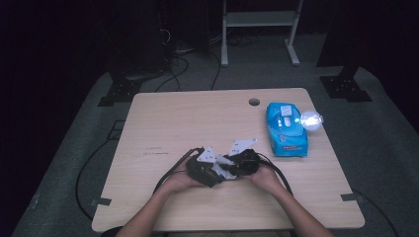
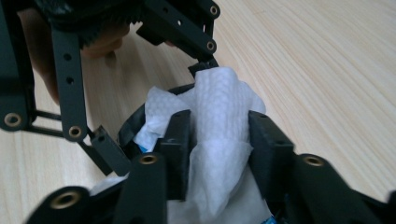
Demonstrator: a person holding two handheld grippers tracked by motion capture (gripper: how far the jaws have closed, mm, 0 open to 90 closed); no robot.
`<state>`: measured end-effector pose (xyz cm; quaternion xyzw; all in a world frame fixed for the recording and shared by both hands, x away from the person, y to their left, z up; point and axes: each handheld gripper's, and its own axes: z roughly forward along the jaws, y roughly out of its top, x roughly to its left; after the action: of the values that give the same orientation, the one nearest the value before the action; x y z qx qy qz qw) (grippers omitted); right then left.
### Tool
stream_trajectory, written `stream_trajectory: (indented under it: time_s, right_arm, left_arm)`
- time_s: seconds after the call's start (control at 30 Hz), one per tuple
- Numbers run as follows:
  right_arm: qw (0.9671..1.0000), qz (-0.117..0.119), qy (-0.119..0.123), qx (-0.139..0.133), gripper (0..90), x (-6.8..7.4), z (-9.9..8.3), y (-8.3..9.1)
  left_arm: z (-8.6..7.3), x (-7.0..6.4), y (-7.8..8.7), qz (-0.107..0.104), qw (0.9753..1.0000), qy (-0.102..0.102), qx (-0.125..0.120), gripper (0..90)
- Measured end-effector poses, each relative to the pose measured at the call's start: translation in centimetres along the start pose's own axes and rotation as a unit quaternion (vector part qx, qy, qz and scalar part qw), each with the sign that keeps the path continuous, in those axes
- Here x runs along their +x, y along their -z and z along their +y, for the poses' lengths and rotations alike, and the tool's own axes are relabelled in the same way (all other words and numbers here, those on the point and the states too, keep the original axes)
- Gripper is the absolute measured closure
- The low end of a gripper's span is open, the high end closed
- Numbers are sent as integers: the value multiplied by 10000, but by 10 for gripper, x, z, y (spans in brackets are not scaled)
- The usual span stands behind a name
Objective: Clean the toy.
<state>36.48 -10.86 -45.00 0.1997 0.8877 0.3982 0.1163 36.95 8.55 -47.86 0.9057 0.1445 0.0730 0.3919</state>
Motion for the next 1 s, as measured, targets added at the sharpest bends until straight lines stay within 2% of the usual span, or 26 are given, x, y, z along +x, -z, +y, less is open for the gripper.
stream_trajectory:
  time_s: [0.07, 0.13, 0.3, 0.4, 0.47, 0.5, 0.53, 0.57, 0.63, 0.67, 0.7, 0.73, 0.77, 0.83, 0.97, 1.0]
  right_arm:
    - [9999, 140, -66, -8, 766, -2, 1, 2]
    - [9996, 208, -167, 2, 789, -3, 0, 5]
    - [9987, 168, -465, -75, 808, -14, -3, 11]
    - [9992, 2, -383, -106, 811, -10, 3, 10]
    - [9989, -18, -417, -204, 812, -11, 7, 12]
    - [9988, -129, -413, -213, 812, -12, 9, 13]
    - [9986, -192, -438, -243, 812, -15, 9, 15]
    - [9977, -224, -560, -321, 812, -18, 8, 18]
    - [9958, -43, -807, -433, 812, -25, 6, 24]
    - [9955, 64, -867, -389, 811, -25, 5, 25]
    - [9955, 64, -867, -389, 811, -25, 5, 25]
    - [9959, 94, -825, -347, 811, -23, 4, 24]
    - [9954, 347, -813, -363, 811, -16, 6, 19]
    - [9952, 498, -751, -372, 810, -8, 11, 11]
    - [9958, 728, -534, -145, 810, 8, 19, -12]
    - [9958, 728, -534, -145, 810, 8, 19, -12]
  left_arm:
    - [0, 0, 0, 11, 10000, -18, -7, 227]
    - [0, -1, 0, 30, 10000, -38, 5, 228]
    - [0, -1, 0, 13, 10000, -25, 1, 228]
    - [0, 0, 0, -7, 10000, -6, -13, 227]
    - [0, 0, 1, -20, 10000, 16, -7, 228]
    - [0, 0, 2, -23, 10000, 6, -1, 227]
    - [-1, 1, 2, -26, 10000, -22, 16, 227]
    - [-1, 1, 2, -30, 10000, -20, 1, 227]
    - [-1, 1, 3, -34, 10000, -12, -5, 228]
    - [-2, 1, 3, -33, 10000, -11, -10, 228]
    - [-2, 1, 3, -33, 10000, -11, -10, 228]
    - [-1, 1, 3, -28, 10000, -20, -7, 228]
    - [-1, 0, 3, -15, 10000, -38, 9, 229]
    - [-1, 0, 2, -4, 10000, -42, 10, 229]
    - [-1, 0, 3, -12, 10000, -49, 30, 229]
    - [-1, 0, 3, -12, 10000, -49, 30, 229]
